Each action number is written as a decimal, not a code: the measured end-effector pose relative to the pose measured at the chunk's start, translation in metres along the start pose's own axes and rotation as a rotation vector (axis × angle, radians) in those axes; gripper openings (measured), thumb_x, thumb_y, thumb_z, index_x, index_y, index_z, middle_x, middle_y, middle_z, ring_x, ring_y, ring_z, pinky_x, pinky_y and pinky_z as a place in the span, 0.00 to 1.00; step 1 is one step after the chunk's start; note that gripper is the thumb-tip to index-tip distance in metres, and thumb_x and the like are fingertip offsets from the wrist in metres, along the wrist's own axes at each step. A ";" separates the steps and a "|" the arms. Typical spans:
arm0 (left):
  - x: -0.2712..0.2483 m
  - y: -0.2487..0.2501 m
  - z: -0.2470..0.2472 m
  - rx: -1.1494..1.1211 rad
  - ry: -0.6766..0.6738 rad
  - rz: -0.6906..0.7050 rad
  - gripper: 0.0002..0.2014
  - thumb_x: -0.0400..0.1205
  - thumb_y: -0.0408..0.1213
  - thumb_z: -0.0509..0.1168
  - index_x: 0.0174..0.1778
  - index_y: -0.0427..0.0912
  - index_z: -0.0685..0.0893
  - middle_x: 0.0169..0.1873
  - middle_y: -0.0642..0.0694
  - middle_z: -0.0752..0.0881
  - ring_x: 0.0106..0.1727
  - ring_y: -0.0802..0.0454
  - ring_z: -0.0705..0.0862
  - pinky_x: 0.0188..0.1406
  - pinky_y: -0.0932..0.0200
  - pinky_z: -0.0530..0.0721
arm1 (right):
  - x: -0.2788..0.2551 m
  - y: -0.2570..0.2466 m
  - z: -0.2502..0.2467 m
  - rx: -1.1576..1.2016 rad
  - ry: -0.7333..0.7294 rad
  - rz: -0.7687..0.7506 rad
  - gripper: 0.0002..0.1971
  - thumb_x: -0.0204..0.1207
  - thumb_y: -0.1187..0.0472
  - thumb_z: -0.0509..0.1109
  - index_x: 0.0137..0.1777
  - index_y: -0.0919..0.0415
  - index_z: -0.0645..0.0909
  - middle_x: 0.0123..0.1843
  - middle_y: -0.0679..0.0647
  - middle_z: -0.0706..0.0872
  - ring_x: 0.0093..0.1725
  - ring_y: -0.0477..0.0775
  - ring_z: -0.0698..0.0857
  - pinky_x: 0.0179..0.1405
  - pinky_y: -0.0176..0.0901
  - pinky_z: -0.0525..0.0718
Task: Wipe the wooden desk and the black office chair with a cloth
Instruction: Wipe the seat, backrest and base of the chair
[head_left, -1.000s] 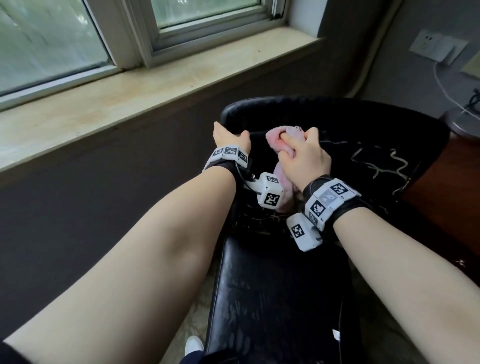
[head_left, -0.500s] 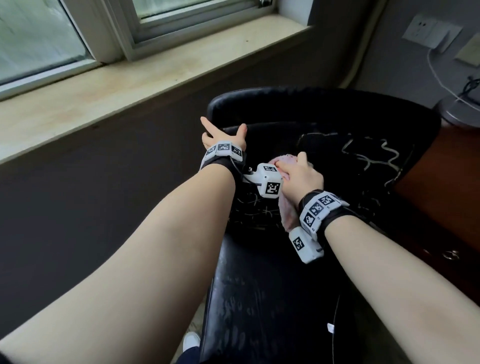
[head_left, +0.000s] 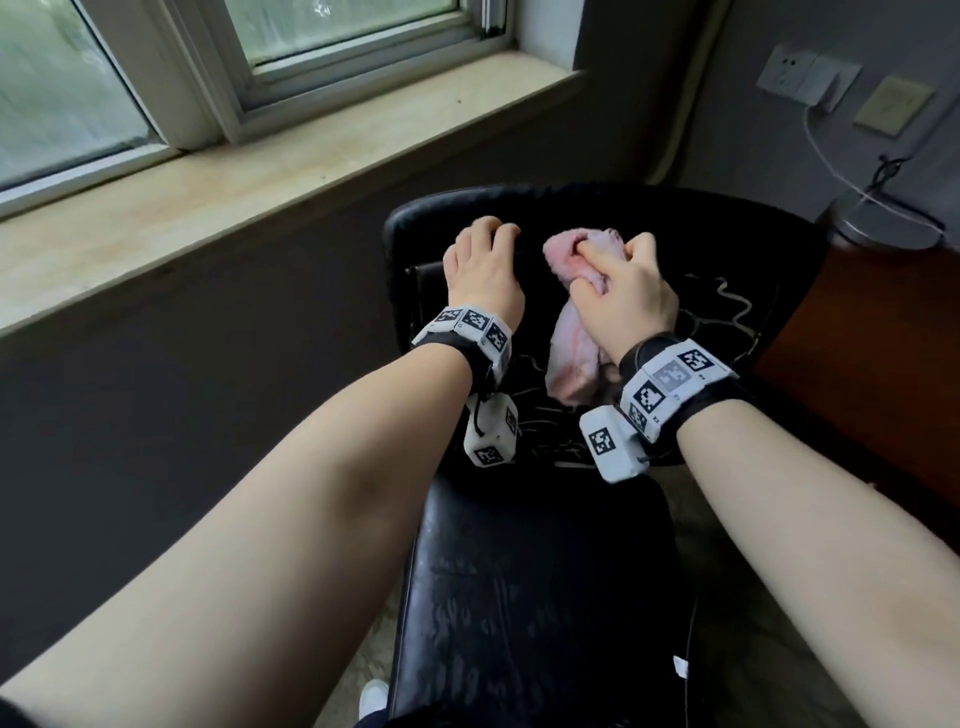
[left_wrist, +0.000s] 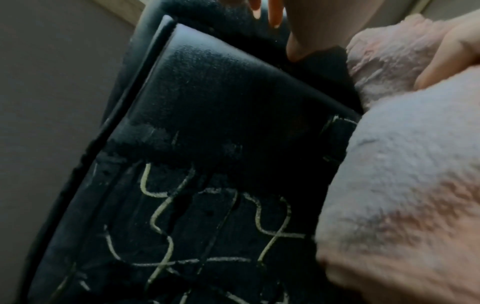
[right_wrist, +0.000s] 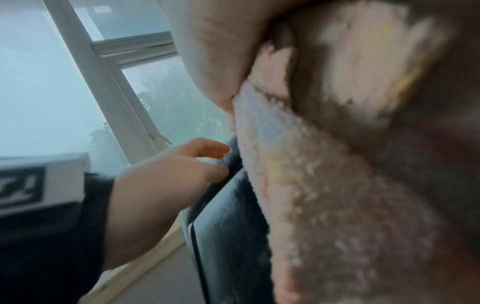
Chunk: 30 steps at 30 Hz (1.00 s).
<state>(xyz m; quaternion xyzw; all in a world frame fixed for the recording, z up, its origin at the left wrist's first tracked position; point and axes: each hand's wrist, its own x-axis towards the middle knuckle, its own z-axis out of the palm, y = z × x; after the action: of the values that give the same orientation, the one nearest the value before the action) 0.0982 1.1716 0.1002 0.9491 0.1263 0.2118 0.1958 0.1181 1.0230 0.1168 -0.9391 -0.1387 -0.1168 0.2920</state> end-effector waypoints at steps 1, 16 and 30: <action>0.002 0.000 0.001 0.006 -0.013 0.041 0.25 0.78 0.30 0.57 0.72 0.44 0.72 0.71 0.44 0.70 0.72 0.44 0.67 0.70 0.56 0.57 | 0.006 0.000 -0.004 0.008 0.015 -0.009 0.21 0.73 0.59 0.65 0.66 0.42 0.81 0.57 0.55 0.71 0.39 0.53 0.73 0.40 0.43 0.73; 0.002 -0.003 0.013 -0.043 -0.125 0.029 0.23 0.77 0.23 0.55 0.69 0.36 0.75 0.69 0.43 0.72 0.68 0.42 0.69 0.64 0.51 0.74 | -0.025 0.038 0.041 -0.233 -0.403 -0.006 0.18 0.79 0.55 0.61 0.68 0.41 0.77 0.61 0.57 0.68 0.57 0.61 0.78 0.45 0.44 0.76; 0.008 0.025 0.008 0.297 -0.217 0.008 0.19 0.77 0.28 0.62 0.65 0.37 0.73 0.67 0.43 0.70 0.65 0.39 0.70 0.48 0.53 0.73 | 0.029 0.016 -0.016 -0.004 -0.069 0.067 0.19 0.76 0.57 0.62 0.66 0.43 0.80 0.54 0.52 0.67 0.39 0.56 0.75 0.40 0.41 0.70</action>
<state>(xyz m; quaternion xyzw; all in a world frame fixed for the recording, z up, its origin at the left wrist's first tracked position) 0.1130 1.1499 0.1072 0.9854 0.1304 0.0881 0.0653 0.1479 1.0067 0.1302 -0.9473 -0.1171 -0.0751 0.2887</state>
